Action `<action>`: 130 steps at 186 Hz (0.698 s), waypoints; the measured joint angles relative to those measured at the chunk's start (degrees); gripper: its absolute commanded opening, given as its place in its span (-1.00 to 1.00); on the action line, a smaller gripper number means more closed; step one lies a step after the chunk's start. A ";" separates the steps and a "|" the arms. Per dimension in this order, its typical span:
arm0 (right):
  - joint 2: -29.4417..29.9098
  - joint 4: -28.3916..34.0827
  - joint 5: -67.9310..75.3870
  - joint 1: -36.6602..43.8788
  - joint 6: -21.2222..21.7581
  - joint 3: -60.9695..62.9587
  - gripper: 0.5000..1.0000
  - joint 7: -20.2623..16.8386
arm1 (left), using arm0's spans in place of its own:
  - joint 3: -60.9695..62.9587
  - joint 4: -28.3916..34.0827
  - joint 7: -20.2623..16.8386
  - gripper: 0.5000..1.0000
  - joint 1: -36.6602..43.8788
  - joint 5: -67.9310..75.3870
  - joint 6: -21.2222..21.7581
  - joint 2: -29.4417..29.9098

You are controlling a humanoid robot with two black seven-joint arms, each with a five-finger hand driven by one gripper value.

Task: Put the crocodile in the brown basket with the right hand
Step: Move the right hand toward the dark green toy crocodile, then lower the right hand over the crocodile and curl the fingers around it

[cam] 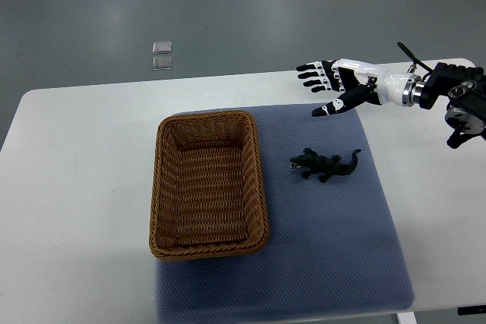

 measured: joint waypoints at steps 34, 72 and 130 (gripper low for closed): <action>-1.67 2.36 -12.01 1.45 0.27 -0.90 0.70 3.19 | 0.00 0.00 0.00 1.00 0.01 0.00 0.00 0.00; -5.28 9.84 -29.99 2.03 0.23 -1.14 0.70 11.35 | 0.00 0.00 0.00 1.00 0.01 0.00 0.00 0.00; -9.82 19.81 -37.70 1.81 -2.56 -6.54 0.70 14.09 | 0.00 0.02 0.00 1.00 0.00 0.00 0.01 0.00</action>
